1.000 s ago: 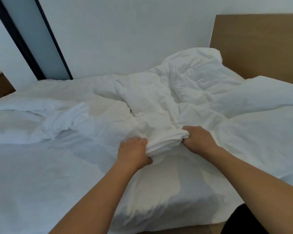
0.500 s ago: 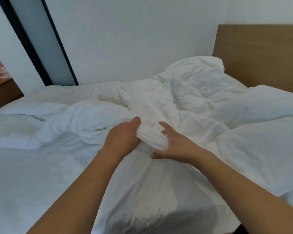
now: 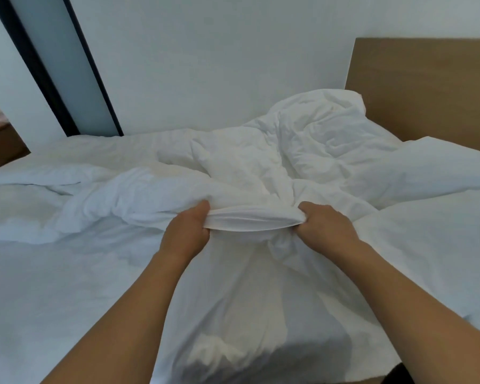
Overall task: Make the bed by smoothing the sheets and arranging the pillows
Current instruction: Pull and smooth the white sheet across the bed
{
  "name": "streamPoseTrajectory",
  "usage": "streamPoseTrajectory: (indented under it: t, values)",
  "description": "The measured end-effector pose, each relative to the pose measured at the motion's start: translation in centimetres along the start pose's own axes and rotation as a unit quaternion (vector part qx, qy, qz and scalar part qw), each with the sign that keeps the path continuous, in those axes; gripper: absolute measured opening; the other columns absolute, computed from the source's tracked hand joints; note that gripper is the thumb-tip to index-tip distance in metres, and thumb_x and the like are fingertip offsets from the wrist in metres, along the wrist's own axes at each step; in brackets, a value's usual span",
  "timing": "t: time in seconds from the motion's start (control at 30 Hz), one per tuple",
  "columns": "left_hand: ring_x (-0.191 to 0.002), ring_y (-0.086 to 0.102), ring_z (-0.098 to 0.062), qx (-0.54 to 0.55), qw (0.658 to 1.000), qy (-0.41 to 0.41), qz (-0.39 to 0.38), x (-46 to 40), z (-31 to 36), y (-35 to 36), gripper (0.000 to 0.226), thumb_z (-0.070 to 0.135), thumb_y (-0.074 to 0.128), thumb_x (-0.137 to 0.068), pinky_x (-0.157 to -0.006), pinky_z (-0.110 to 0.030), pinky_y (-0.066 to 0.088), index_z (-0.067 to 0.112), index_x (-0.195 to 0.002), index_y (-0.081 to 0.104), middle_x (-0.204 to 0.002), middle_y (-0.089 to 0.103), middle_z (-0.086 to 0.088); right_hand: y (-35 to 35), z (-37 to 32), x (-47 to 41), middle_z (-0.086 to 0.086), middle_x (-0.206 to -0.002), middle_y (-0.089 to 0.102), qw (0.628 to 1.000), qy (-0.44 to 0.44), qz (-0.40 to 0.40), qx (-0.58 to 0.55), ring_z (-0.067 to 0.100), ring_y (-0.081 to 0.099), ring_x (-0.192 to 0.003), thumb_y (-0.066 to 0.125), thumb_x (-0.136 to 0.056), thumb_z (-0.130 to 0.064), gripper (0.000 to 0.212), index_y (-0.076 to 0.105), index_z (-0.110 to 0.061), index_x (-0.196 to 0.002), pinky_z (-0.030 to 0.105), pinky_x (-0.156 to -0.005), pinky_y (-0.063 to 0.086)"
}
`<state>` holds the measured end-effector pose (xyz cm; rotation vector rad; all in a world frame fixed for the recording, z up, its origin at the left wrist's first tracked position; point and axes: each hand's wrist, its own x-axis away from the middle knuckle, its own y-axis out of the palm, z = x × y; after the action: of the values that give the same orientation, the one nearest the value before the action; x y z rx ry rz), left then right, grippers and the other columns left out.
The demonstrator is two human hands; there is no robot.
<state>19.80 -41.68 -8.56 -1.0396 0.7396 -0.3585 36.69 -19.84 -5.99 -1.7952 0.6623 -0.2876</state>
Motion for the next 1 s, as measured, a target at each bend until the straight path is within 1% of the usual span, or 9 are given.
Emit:
streamPoseTrajectory:
  t: [0.1,0.2,0.27,0.4,0.5,0.57,0.8,0.9,1.0]
  values:
    - [-0.064,0.052,-0.028,0.054,0.997,-0.002,0.049,-2.1,0.2,-1.2,0.011,0.014,0.046,-0.087,-0.055,-0.035,0.041,0.019,-0.096,0.049,-0.070,0.057,-0.003,0.6,-0.4,-0.2,0.004,-0.126,0.052,0.997,-0.058,-0.020,0.040,0.028,0.053,-0.107,0.055,-0.083,-0.043,0.063,0.035,-0.028,-0.141,0.038,-0.087,0.043]
    - [-0.060,0.054,-0.028,0.083,0.994,0.026,0.061,-3.4,0.2,-2.3,0.014,0.025,0.038,-0.081,-0.054,-0.038,0.045,0.021,-0.090,0.047,-0.064,0.057,-0.005,1.2,-2.9,0.0,0.000,-0.140,0.044,0.990,-0.136,-0.039,-0.003,0.026,0.048,-0.121,0.064,-0.074,-0.050,0.096,0.012,-0.032,-0.152,0.036,-0.101,0.038]
    - [-0.061,0.055,-0.028,0.084,0.995,0.039,0.039,-3.4,0.4,-2.4,0.020,0.027,0.037,-0.079,-0.055,-0.038,0.046,0.020,-0.092,0.050,-0.065,0.059,-0.005,2.3,-4.7,0.0,-0.002,-0.139,0.049,0.988,-0.133,-0.064,-0.044,0.024,0.051,-0.121,0.063,-0.077,-0.048,0.086,0.019,-0.034,-0.150,0.035,-0.099,0.041]
    - [-0.073,0.059,-0.027,0.089,0.992,0.025,-0.084,-2.1,0.0,-1.0,0.025,0.040,0.042,-0.075,-0.063,-0.035,0.048,0.026,-0.096,0.048,-0.080,0.064,0.000,3.2,-4.9,-1.4,0.004,-0.105,0.065,0.996,-0.088,-0.026,-0.008,0.030,0.062,-0.097,0.053,-0.084,-0.028,0.033,0.050,-0.023,-0.116,0.033,-0.073,0.044]
    - [-0.095,0.061,-0.025,0.043,0.962,-0.013,-0.268,-0.6,-0.4,1.5,0.051,0.044,0.057,-0.069,-0.078,-0.035,0.051,0.032,-0.118,0.048,-0.108,0.064,0.002,2.7,-3.9,-1.8,0.001,-0.096,0.065,0.993,-0.095,0.049,0.046,0.026,0.061,-0.087,0.051,-0.081,-0.023,0.025,0.053,-0.021,-0.107,0.033,-0.066,0.043]
    - [-0.095,0.061,-0.024,-0.043,0.959,-0.006,-0.279,-0.3,-0.5,3.1,0.042,0.038,0.058,-0.074,-0.076,-0.036,0.052,0.030,-0.115,0.049,-0.110,0.065,0.001,3.5,-3.6,-1.3,-0.002,-0.092,0.064,0.989,-0.124,0.067,0.049,0.024,0.060,-0.083,0.052,-0.080,-0.022,0.024,0.053,-0.020,-0.104,0.032,-0.064,0.044]
    - [-0.101,0.061,-0.026,-0.160,0.948,-0.018,-0.274,-0.2,-1.9,6.2,0.031,0.024,0.052,-0.083,-0.075,-0.034,0.046,0.021,-0.113,0.060,-0.114,0.062,-0.004,9.1,-1.8,-1.4,0.000,-0.108,0.052,0.980,-0.180,-0.064,0.054,0.022,0.053,-0.097,0.055,-0.079,-0.028,0.029,0.051,-0.017,-0.105,0.031,-0.071,0.040]
    - [-0.110,0.058,-0.027,-0.213,0.907,0.002,-0.363,0.9,-3.6,9.4,0.037,0.024,0.053,-0.084,-0.088,-0.036,0.047,0.015,-0.120,0.060,-0.124,0.057,-0.009,12.9,-0.9,-1.2,0.000,-0.126,0.047,0.958,-0.211,-0.192,0.032,0.022,0.047,-0.114,0.059,-0.074,-0.045,0.057,0.044,-0.023,-0.125,0.032,-0.093,0.039]
    - [-0.100,0.063,-0.025,-0.228,0.893,0.051,-0.386,0.9,-3.9,12.1,0.027,0.021,0.054,-0.083,-0.079,-0.032,0.049,0.015,-0.106,0.065,-0.110,0.065,-0.008,16.9,0.2,-1.9,-0.004,-0.137,0.039,0.944,-0.204,-0.254,0.047,0.018,0.039,-0.127,0.059,-0.067,-0.059,0.086,0.027,-0.028,-0.140,0.032,-0.107,0.032]
